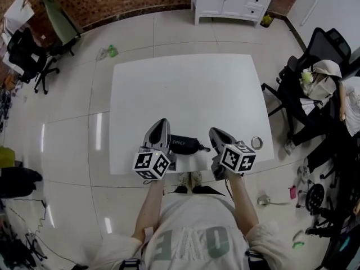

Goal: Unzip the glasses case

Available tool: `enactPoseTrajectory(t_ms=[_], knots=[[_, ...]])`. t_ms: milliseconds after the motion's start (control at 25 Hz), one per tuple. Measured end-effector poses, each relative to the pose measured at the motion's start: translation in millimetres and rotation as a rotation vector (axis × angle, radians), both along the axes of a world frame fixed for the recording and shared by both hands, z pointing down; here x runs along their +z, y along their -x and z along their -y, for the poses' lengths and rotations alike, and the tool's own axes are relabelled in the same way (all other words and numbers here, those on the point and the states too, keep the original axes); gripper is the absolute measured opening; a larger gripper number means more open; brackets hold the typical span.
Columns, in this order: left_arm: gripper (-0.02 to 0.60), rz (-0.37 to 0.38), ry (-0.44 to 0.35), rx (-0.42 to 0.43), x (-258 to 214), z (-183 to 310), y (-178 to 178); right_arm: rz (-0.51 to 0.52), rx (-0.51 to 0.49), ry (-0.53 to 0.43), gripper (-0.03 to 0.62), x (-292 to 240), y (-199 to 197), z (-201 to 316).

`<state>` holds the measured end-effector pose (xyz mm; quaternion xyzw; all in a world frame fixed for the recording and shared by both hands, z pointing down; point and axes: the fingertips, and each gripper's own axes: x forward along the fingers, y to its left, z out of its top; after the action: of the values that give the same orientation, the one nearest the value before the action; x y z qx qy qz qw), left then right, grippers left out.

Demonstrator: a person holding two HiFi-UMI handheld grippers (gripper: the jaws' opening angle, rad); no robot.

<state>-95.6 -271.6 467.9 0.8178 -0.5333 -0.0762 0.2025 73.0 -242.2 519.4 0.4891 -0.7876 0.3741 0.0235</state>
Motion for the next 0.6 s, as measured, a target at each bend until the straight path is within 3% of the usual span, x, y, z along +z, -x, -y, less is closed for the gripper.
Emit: enactPoseTrajectory(t_ms=[120, 320, 480, 600], knots=[[0.003, -0.133, -0.030, -0.066, -7, -11, 25, 0.175, 0.067, -0.003, 0.000, -15, 6, -12], [0.003, -0.208, -0.032, -0.017, -5, -41, 41, 0.125, 0.093, -0.046, 0.000, -25, 17, -42], [0.003, -0.309, -0.066, 0.015, -17, -71, 54, 0.212, 0.130, -0.056, 0.000, -37, 24, -70], [0.003, -0.320, -0.125, 0.055, -33, -101, 62, 0.245, 0.132, -0.097, 0.000, -51, 29, -94]])
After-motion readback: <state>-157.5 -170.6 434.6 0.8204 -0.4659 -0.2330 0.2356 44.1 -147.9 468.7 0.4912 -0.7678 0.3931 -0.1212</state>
